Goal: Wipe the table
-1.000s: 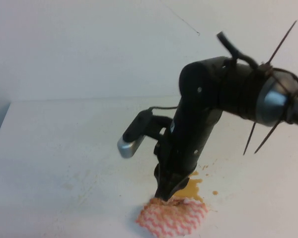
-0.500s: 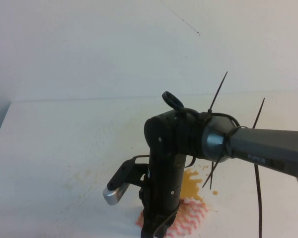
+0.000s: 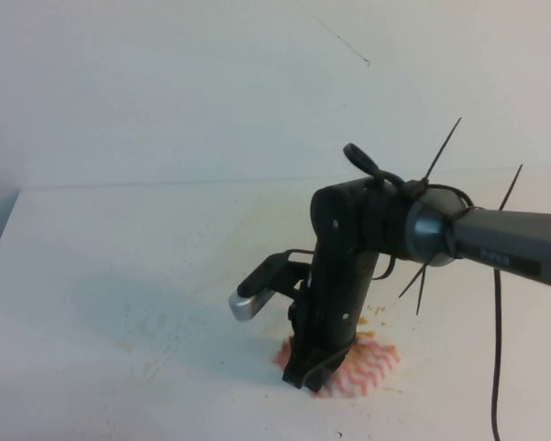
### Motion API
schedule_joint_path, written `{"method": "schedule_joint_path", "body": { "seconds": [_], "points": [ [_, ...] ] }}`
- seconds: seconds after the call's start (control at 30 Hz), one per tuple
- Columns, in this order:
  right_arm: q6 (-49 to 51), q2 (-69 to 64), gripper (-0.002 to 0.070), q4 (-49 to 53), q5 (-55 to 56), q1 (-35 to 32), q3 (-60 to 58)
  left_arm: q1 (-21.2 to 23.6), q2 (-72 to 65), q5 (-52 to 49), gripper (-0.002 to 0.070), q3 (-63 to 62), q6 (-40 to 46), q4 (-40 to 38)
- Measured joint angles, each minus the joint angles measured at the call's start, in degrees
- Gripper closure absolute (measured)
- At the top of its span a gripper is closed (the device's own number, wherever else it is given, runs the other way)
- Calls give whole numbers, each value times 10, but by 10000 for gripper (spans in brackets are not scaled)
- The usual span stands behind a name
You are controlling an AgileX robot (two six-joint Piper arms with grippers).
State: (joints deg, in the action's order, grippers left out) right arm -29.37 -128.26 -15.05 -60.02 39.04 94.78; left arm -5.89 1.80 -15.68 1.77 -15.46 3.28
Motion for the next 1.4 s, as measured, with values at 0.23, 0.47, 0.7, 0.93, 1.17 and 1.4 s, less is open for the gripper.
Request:
{"method": "schedule_joint_path", "body": {
  "seconds": [0.23,0.47,0.7,0.93,1.17,1.4],
  "points": [
    [-12,-4,671,-25,13,-83,2,0,0,0,675,0,0,0],
    [-37,-8,671,-73,24,-155,2,0,0,0,675,0,0,0],
    [-95,-6,671,-115,27,-167,-2,0,0,0,675,0,0,0],
    [-88,44,540,-79,35,-143,10,0,0,0,675,0,0,0],
    [-3,86,344,79,27,-143,36,0,0,0,675,0,0,0],
    [23,86,327,122,52,-144,-21,0,0,0,675,0,0,0]
  ]
}}
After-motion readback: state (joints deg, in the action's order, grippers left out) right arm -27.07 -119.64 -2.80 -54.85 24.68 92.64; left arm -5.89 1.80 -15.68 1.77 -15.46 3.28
